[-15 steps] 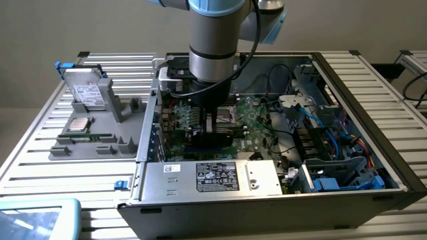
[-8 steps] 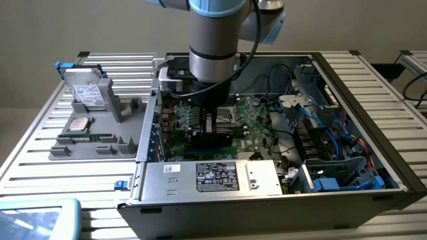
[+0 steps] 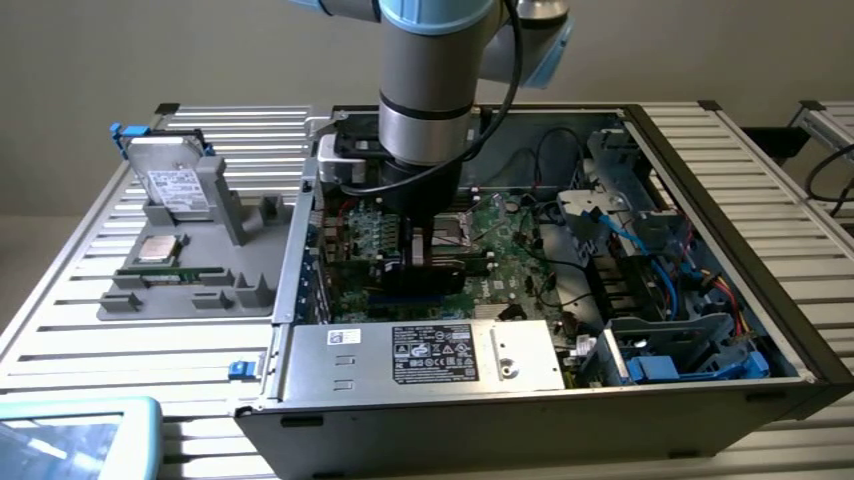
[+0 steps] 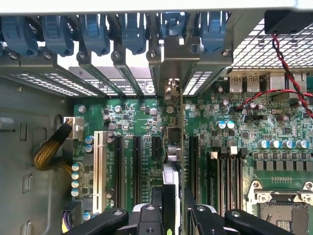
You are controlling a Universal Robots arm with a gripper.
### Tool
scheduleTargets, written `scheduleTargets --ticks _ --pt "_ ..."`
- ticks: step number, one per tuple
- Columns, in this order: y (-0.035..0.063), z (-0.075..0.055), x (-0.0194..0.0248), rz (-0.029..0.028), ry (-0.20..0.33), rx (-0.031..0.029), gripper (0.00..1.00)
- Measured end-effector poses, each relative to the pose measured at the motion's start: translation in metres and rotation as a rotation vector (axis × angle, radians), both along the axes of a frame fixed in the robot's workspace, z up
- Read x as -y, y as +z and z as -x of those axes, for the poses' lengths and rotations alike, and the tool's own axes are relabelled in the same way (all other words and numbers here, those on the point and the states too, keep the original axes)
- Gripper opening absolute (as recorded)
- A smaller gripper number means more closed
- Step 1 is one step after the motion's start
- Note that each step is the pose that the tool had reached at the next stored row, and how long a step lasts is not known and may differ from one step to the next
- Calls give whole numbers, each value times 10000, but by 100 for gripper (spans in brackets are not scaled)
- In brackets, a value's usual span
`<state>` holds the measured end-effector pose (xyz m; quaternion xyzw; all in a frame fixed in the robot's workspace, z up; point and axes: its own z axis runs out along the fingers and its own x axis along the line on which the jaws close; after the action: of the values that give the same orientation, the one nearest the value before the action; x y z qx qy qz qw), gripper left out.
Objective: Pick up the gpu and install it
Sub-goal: 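Insert the gpu into the slot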
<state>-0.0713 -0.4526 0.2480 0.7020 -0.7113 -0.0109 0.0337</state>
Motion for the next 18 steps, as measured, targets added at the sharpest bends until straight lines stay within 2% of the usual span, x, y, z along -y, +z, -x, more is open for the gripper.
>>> scheduleTargets --ticks 18 --pt "-12 0 0 0 0 0 27"
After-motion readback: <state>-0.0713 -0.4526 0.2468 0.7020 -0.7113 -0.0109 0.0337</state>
